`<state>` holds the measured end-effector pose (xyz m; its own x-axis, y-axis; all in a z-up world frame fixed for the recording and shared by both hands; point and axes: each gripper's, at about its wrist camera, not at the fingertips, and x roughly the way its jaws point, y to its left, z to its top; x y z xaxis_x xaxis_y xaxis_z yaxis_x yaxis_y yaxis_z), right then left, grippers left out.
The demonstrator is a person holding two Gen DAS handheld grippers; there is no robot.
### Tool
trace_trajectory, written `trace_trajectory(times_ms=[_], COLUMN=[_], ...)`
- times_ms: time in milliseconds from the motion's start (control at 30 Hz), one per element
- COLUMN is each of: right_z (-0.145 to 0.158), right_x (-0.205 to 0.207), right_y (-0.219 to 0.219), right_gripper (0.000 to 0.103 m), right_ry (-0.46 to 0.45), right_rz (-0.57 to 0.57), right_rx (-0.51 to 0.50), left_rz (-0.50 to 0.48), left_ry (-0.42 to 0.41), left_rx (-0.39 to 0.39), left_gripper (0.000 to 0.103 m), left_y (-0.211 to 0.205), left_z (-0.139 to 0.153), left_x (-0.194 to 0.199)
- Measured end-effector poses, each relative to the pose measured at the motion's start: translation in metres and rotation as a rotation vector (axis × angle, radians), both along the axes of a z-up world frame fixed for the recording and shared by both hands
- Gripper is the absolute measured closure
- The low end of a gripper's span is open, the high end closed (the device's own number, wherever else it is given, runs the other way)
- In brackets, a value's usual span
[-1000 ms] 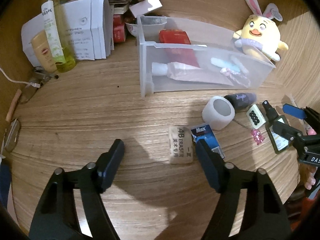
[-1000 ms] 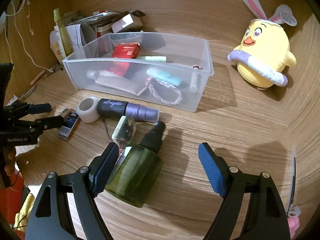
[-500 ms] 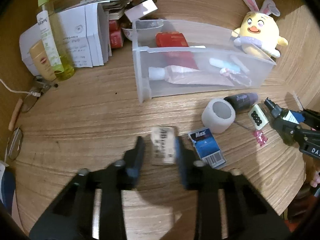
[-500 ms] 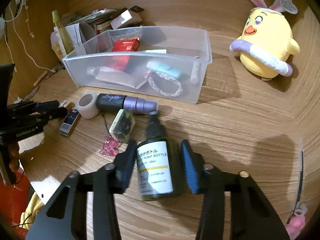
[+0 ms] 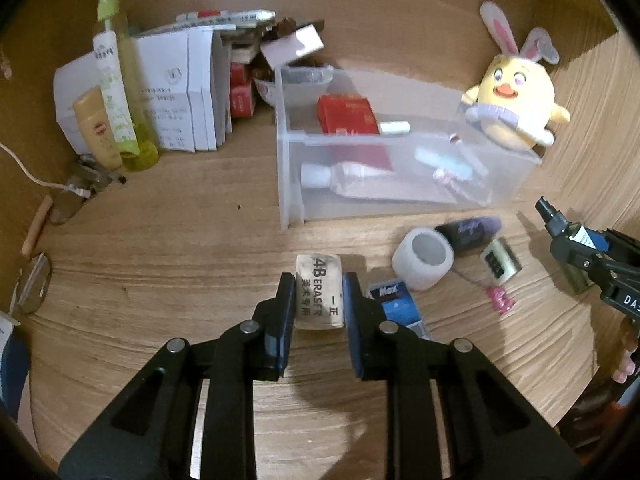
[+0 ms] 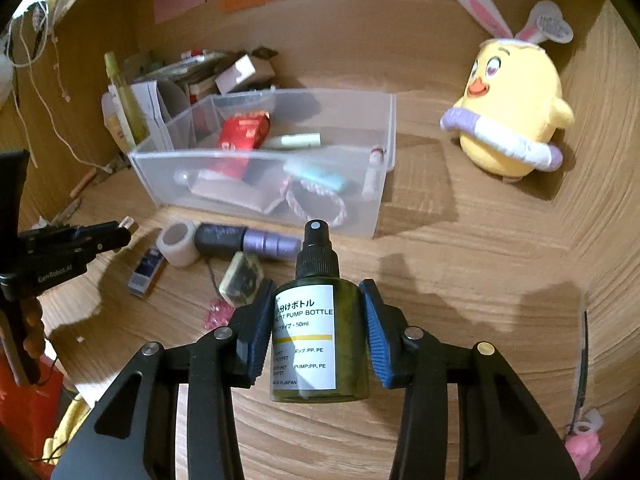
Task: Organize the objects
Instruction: 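Grasp the white eraser with the left tool while the right tool grasps the green pump bottle, then lift the eraser and green bottle and carry them over the clear box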
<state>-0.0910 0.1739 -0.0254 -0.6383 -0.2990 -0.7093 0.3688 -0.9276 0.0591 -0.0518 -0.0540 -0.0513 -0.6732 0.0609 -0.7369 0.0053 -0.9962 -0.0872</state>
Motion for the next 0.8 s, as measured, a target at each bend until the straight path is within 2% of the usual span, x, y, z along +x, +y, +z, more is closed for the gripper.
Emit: trace_trajectory(times_ms=[533,800], right_z=[0.030,0.045], right_x=[-0.016,-0.033], right_y=[-0.007,-0.016], right_gripper=[0.064,0.064], right_ry=[0.077,0.119], right_rz=[0.007,0.030], right_rx=[-0.083,-0.091], left_rz=[-0.003,-0.012], left_ry=[0.141,0.192], left_rx=[0.038,0.041], left_gripper=[0.080,0.080], left_y=[0.012,0.020], left_z=[0.048,0.069], left_x=[-0.001,-0.009])
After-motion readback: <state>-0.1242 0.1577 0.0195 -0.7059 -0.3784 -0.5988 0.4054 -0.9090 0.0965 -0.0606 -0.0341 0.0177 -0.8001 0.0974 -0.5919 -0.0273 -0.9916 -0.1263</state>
